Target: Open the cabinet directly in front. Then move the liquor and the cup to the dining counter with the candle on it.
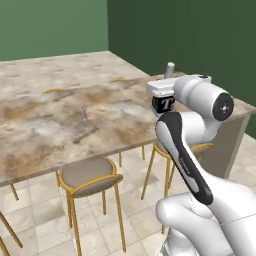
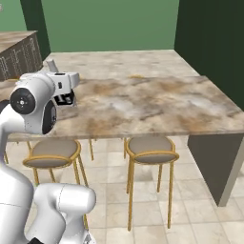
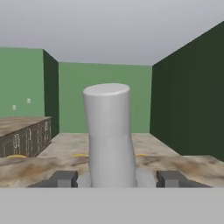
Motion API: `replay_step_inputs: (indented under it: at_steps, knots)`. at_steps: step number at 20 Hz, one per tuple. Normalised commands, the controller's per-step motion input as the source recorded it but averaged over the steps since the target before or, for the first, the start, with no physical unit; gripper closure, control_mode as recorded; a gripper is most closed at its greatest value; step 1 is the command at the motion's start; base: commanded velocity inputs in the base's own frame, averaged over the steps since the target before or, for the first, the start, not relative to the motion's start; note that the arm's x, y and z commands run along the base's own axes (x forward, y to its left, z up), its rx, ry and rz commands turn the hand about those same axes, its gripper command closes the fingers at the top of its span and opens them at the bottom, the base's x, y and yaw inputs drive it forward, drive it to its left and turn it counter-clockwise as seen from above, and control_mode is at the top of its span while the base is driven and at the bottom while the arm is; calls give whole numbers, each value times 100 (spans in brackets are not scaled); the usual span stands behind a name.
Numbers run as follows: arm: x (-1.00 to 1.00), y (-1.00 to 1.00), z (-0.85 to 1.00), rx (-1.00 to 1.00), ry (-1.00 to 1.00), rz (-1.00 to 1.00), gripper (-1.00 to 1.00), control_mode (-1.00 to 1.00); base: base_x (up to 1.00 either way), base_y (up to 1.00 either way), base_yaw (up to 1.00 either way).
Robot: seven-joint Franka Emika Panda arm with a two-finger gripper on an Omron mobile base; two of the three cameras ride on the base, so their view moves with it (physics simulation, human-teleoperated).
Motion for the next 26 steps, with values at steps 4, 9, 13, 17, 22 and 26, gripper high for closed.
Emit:
replay_step_inputs:
  at_steps: [4, 9, 13, 17, 22, 26]
  knots:
    - [0, 0, 0, 0, 0, 0, 100, 100, 78, 0, 0]
    - [0, 0, 0, 0, 0, 0, 100, 100, 71, 0, 1]
    - [3, -6, 0, 0, 0, 3, 100, -100, 21, -4, 6]
    - [21, -21, 0, 0, 0, 16, 100, -100, 0, 0, 0]
    - [18, -1, 0, 0, 3, 26, 100, -100, 0, 0, 0]
    - [26, 1, -6, 0, 16, 29, 100, -100, 0, 0, 0]
